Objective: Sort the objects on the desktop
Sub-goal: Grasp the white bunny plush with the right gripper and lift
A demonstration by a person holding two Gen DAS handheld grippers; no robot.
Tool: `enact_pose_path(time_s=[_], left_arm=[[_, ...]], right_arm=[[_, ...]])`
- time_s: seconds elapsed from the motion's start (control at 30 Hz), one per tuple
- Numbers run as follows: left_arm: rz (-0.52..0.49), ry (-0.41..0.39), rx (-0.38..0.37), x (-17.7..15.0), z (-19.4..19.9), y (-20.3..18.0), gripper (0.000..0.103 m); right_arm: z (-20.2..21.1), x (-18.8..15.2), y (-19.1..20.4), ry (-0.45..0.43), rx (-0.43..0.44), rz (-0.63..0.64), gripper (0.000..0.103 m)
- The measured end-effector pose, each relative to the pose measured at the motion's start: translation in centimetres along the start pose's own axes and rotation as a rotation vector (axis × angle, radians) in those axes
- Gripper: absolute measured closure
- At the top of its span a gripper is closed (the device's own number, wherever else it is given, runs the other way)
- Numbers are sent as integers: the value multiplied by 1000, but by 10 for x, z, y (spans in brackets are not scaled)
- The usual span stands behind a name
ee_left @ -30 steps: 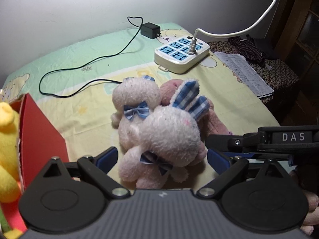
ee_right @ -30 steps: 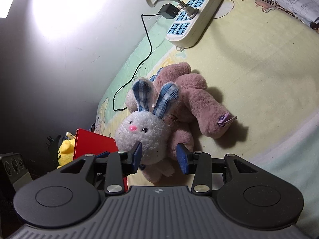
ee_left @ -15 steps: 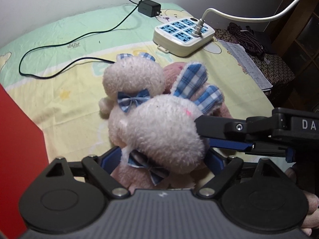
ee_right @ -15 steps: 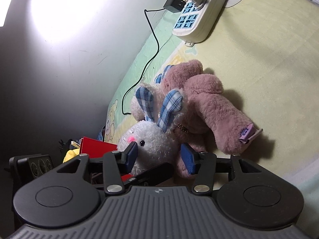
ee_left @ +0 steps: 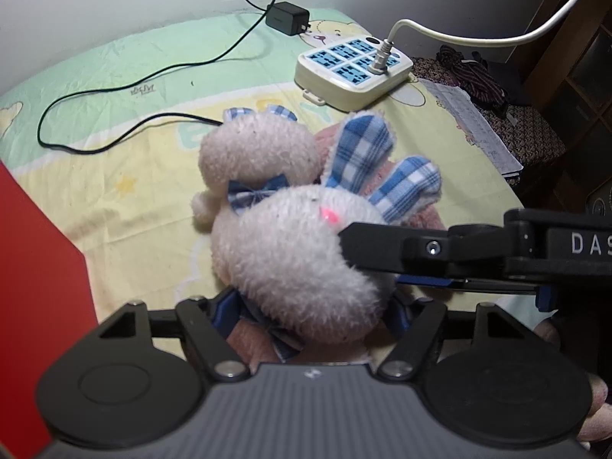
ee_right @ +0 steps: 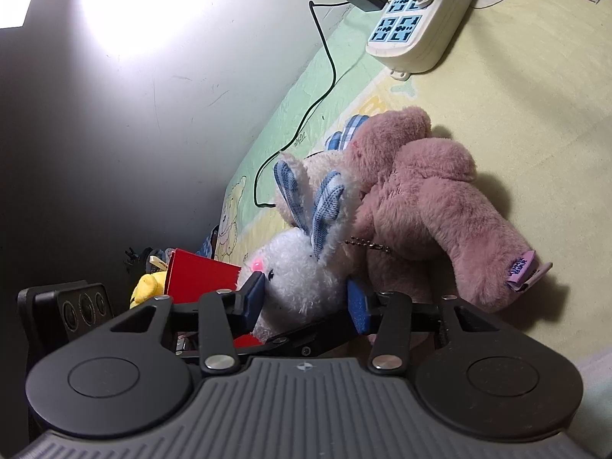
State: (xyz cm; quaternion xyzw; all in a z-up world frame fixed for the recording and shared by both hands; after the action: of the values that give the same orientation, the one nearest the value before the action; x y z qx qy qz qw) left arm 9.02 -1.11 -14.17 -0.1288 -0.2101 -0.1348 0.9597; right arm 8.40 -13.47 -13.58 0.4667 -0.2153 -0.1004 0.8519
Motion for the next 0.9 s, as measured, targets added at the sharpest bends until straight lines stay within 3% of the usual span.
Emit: enact_pose_path(time_s=[0.33, 0.9], left_arm=[[-8, -14, -65, -21, 28, -24, 34], [-9, -57, -71, -78, 80, -34, 34]], right_arm=[[26, -16, 6, 5, -9, -10, 55], [43, -68, 41, 89, 1, 75, 55]])
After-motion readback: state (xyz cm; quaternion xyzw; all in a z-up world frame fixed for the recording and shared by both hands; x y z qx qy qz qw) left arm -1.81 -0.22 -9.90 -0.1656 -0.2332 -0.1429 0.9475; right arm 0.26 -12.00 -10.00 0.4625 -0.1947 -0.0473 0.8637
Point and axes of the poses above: each gripper's, at about its wrist camera, not at the fingertips, and z roughly against the way its jaws point, y to its left, x to its top, the point moved 8 cm from there along -z, roughly the way its jaws point, and after that the axes turned 4 degrees about y, right-handed, at the moved point
